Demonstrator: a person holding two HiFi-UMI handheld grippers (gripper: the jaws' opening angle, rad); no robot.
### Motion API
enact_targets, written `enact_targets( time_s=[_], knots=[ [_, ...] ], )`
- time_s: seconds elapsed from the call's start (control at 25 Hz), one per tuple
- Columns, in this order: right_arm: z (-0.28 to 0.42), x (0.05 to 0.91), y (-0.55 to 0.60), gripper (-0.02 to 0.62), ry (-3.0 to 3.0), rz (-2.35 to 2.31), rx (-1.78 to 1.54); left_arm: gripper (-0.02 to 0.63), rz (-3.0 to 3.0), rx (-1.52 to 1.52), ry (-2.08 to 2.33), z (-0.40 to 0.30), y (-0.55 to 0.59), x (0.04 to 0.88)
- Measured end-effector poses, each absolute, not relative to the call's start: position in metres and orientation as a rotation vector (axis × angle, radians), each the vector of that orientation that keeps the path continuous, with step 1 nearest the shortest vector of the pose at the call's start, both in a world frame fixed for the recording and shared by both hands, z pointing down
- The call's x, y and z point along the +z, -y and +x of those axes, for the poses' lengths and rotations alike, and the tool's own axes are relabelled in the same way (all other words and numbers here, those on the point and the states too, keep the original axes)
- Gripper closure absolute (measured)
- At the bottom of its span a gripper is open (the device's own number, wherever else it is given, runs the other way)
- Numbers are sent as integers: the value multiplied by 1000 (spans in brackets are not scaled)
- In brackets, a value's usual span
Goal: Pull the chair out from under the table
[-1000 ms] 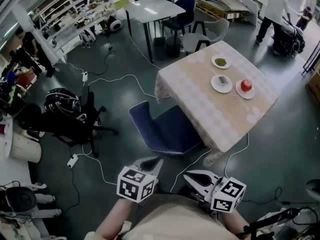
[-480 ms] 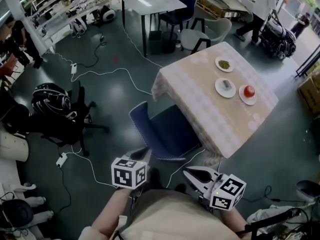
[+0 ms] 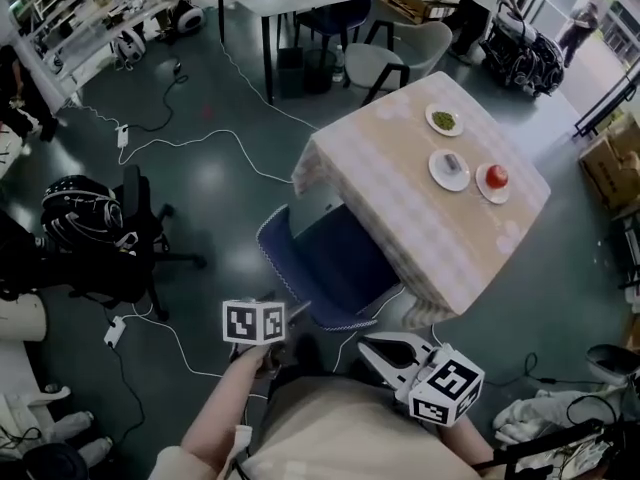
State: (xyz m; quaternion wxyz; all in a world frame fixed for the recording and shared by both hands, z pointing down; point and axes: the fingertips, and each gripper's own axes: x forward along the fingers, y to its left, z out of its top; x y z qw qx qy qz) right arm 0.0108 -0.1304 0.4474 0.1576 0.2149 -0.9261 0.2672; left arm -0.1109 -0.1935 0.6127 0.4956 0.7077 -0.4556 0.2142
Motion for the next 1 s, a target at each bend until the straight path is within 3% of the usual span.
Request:
enact_targets(
  time_s=[1.0],
  knots=[
    [85,454,189,586,2696,486,869,221,1147,283,1116,-82,238,721]
  ],
)
